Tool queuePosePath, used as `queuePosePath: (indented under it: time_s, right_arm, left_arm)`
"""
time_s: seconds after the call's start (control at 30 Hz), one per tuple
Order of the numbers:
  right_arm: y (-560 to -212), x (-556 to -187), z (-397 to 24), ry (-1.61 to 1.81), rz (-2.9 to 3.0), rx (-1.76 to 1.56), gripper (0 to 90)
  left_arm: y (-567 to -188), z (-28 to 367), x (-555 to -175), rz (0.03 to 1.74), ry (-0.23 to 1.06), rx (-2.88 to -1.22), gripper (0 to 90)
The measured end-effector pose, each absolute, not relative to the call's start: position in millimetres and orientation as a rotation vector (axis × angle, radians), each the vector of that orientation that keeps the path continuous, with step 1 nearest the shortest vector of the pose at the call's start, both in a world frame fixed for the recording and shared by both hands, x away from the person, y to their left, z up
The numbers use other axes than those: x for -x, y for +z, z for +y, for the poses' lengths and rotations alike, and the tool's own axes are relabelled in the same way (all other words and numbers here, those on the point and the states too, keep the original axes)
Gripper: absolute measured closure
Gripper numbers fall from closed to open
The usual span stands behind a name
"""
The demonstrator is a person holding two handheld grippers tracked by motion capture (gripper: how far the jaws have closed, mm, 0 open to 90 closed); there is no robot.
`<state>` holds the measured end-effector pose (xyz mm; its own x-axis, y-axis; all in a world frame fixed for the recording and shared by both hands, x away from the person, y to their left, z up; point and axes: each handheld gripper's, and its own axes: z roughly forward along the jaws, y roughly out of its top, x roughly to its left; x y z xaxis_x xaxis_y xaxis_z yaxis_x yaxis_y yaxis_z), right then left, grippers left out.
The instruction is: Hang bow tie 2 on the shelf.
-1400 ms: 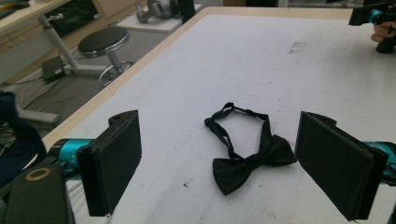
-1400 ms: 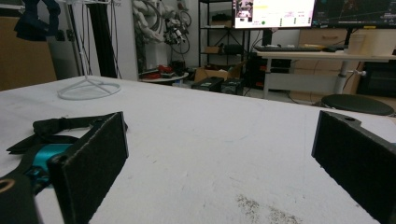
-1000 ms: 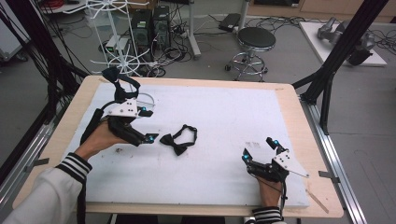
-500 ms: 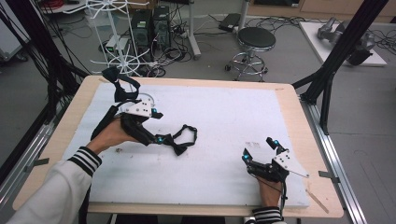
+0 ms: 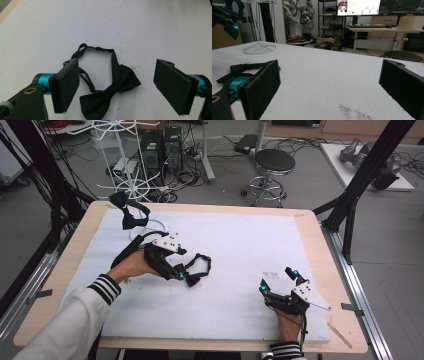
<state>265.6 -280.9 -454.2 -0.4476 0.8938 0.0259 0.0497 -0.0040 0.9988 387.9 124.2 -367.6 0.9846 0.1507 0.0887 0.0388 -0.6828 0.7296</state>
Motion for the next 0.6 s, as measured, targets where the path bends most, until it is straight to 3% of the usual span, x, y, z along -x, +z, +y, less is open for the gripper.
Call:
queuePosePath:
  time_s: [0.6]
  right_arm:
    - [-454.2,-265.6,-281.2,1.535,1.573,-0.999,2.9]
  left_arm:
    - [-393.4,109.3,-400.6,0.131,0.081,-2.442,29.0]
